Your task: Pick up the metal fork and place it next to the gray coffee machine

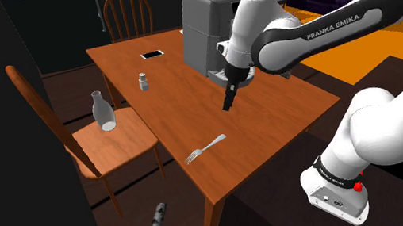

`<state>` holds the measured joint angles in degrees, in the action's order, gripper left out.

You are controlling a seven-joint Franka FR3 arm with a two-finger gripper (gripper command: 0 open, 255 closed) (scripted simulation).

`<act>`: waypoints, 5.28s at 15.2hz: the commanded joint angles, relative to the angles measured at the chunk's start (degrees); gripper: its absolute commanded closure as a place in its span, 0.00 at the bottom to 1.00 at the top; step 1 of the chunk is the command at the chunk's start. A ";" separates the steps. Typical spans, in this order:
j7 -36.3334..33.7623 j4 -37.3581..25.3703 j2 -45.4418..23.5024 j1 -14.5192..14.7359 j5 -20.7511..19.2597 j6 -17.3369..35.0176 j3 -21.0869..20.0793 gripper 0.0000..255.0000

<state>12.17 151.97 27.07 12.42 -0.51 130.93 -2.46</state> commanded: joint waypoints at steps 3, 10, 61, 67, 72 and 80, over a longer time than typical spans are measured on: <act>4.97 1.40 -6.97 2.70 -0.14 9.25 -0.64 0.00; 12.14 1.85 -20.65 6.68 -1.51 24.49 -2.78 0.00; 18.31 -1.46 -19.16 8.36 -0.26 20.35 -4.81 1.00; 19.08 -2.89 -15.07 8.66 0.67 14.86 -4.56 1.00; 19.51 -4.47 -12.12 8.85 1.14 10.34 -4.34 1.00; 19.97 -7.67 -8.25 9.02 1.58 3.28 -4.02 1.00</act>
<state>32.11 144.89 18.56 21.45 1.06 135.08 -6.51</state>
